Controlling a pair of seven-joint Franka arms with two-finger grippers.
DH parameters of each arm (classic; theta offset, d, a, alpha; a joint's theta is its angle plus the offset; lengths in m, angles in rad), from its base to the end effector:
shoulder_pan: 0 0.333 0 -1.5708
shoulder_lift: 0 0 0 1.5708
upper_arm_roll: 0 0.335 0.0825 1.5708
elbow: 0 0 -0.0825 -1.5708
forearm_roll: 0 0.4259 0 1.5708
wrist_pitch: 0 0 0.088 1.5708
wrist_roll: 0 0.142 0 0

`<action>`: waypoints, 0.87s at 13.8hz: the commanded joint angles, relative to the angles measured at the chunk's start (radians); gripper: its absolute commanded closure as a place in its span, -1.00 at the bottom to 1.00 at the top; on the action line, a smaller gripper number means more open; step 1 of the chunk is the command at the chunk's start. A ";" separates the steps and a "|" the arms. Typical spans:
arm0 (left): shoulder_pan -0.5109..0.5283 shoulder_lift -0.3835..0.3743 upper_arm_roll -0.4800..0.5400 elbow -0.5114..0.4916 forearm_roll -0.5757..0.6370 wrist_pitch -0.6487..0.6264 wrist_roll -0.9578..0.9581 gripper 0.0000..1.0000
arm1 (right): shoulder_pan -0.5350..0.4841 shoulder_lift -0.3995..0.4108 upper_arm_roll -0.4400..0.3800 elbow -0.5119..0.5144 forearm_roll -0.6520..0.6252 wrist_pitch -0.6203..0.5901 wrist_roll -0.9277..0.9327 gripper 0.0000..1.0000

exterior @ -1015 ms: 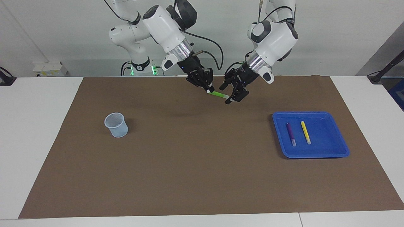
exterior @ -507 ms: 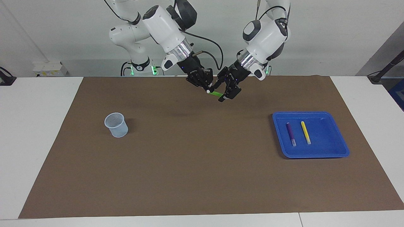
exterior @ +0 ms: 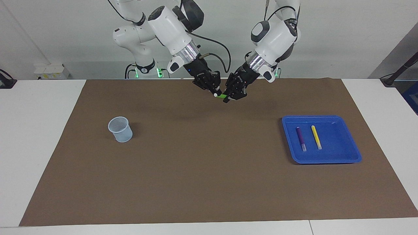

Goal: Right arm passes pens to left for tray arrangement
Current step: 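Carry the green pen toward the left gripper while the left gripper approaches, then close the left gripper on the green pen and open the right gripper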

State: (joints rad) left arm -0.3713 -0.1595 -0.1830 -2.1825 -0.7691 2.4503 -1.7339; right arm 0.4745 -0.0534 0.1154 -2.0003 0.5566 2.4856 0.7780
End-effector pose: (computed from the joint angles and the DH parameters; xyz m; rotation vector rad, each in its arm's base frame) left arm 0.4915 -0.3261 0.4759 1.6695 1.8539 -0.4618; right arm 0.5266 0.3645 0.5176 -2.3752 0.6565 -0.1616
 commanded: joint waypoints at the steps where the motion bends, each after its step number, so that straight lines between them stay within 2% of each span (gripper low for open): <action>1: -0.003 -0.037 -0.004 -0.028 -0.001 -0.033 0.019 0.97 | -0.005 -0.002 0.000 -0.006 0.022 0.026 -0.011 1.00; 5: -0.001 -0.049 -0.003 -0.026 -0.001 -0.069 0.063 1.00 | -0.010 0.000 0.000 -0.003 0.023 0.022 -0.020 1.00; 6: -0.001 -0.057 -0.003 -0.028 -0.001 -0.083 0.063 1.00 | -0.013 0.000 0.000 -0.002 0.026 0.019 -0.016 0.41; 7: 0.000 -0.057 -0.003 -0.028 -0.001 -0.086 0.066 1.00 | -0.013 0.000 0.000 0.000 0.031 0.018 -0.014 -0.91; 8: 0.000 -0.057 -0.001 -0.026 -0.001 -0.090 0.066 1.00 | -0.014 0.000 0.000 0.005 0.031 0.012 -0.017 -1.00; 10: 0.018 -0.057 -0.001 -0.026 -0.001 -0.106 0.109 1.00 | -0.019 0.000 -0.003 0.008 0.025 -0.010 -0.026 -1.00; 12: 0.063 -0.060 -0.001 -0.017 -0.001 -0.186 0.235 1.00 | -0.042 -0.003 -0.010 0.031 -0.001 -0.116 -0.028 -1.00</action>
State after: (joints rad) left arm -0.3552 -0.1867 -0.1838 -2.1827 -0.7686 2.3376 -1.5977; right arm 0.4632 -0.0550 0.1068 -1.9949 0.5599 2.4499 0.7750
